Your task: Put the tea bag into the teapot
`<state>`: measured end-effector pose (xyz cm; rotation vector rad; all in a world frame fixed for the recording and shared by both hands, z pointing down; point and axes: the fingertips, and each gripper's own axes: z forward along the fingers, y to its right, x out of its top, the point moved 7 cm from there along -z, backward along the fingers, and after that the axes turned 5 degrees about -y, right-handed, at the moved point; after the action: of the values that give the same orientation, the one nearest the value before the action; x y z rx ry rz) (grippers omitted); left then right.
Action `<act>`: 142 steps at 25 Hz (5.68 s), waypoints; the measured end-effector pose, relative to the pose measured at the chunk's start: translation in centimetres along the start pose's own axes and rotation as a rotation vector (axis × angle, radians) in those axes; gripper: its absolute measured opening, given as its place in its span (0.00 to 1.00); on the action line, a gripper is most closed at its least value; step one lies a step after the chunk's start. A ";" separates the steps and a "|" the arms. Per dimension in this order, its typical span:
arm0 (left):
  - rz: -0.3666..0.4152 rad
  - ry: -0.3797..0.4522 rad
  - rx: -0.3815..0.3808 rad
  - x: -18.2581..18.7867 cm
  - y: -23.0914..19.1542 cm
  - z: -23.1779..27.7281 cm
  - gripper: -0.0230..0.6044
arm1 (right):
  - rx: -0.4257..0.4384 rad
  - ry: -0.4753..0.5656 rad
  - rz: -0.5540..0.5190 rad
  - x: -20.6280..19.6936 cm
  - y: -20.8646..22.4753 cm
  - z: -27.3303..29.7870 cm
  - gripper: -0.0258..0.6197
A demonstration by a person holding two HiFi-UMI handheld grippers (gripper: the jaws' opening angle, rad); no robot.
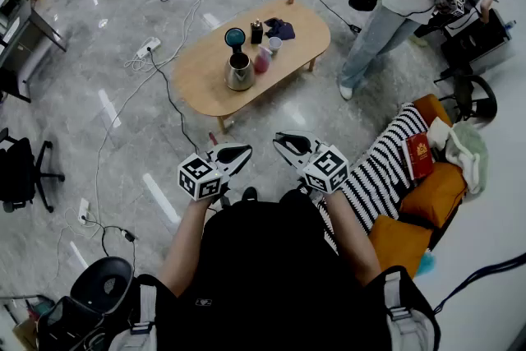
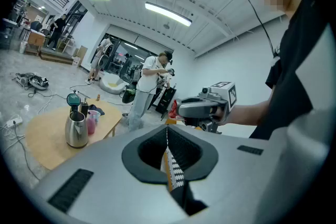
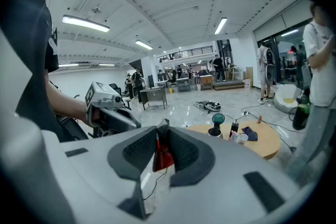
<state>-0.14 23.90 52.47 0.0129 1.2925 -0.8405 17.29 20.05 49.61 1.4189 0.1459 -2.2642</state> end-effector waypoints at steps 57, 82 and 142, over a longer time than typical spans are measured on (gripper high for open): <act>-0.067 0.061 0.288 3.4 4.7 8.6 0.05 | 0.278 0.023 -0.016 -4.3 10.0 -7.2 0.16; -0.083 -0.010 0.229 5.3 -0.7 9.1 0.05 | 0.271 -0.001 0.028 -2.7 11.6 -2.4 0.16; -0.240 0.066 0.193 8.9 -24.6 -2.9 0.05 | 0.332 -0.191 -0.074 10.5 17.8 25.7 0.16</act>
<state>-15.88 2.95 54.76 0.0394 1.2858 -1.1772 0.02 -7.52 54.97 1.3589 -0.2532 -2.5599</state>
